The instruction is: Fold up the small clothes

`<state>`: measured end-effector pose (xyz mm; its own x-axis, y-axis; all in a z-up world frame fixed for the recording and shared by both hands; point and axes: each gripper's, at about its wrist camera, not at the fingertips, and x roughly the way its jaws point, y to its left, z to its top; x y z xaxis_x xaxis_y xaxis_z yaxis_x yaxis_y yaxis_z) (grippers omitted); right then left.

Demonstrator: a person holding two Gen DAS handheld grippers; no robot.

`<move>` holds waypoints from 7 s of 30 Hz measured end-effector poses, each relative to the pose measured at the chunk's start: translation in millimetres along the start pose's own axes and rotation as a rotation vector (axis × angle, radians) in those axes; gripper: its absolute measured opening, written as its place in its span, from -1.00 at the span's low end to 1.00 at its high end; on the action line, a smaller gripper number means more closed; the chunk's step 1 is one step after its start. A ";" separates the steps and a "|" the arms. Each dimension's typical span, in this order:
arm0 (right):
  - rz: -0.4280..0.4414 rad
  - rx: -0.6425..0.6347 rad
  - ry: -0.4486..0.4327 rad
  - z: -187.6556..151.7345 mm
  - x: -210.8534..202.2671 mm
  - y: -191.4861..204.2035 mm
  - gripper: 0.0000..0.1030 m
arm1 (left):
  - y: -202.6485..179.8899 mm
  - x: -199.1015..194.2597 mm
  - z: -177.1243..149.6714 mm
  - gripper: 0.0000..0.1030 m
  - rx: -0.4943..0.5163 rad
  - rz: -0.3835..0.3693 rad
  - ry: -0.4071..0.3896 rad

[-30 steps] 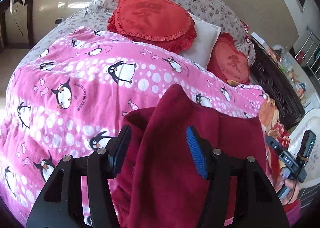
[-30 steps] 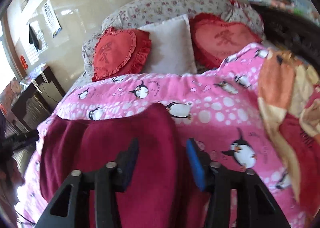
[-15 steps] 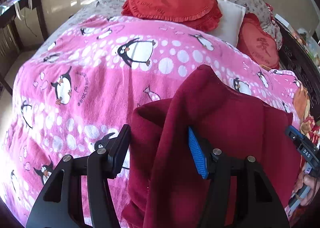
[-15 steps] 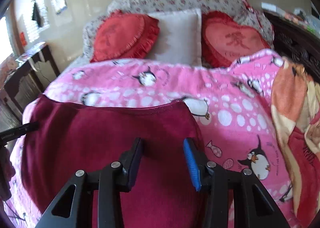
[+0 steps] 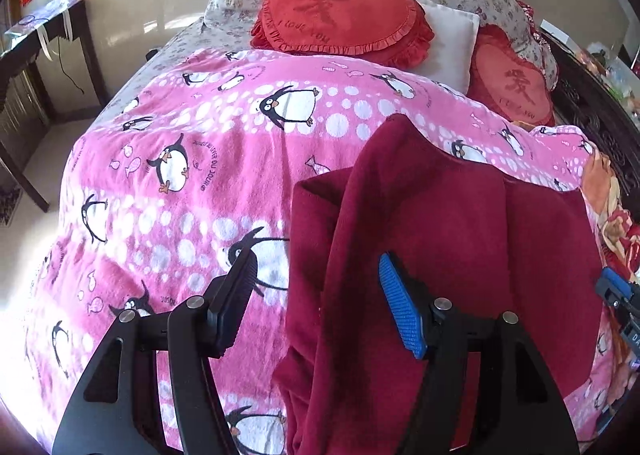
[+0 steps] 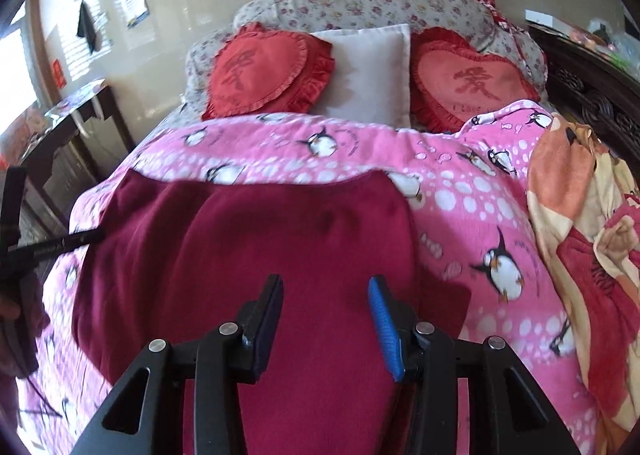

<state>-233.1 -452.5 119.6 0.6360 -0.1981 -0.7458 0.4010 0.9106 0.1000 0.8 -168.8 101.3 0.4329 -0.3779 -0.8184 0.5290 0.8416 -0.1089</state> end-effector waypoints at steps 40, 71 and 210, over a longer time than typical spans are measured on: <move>0.203 -0.166 0.151 83.3 153.5 226.3 -0.18 | 56.0 4.7 -99.5 0.32 -0.160 -0.104 0.071; 0.259 -0.185 0.142 85.2 136.4 254.7 -0.81 | 56.1 -0.5 -99.2 0.33 -0.209 -0.153 0.048; 0.167 0.279 0.037 -95.7 -44.3 -50.1 -0.61 | -202.8 -27.6 -85.2 0.25 0.279 -0.211 0.004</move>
<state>-344.5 -454.6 84.6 0.6861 -0.0369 -0.7266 0.4619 0.7937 0.3959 -180.6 -296.2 97.9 0.2904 -0.5305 -0.7964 0.7857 0.6073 -0.1180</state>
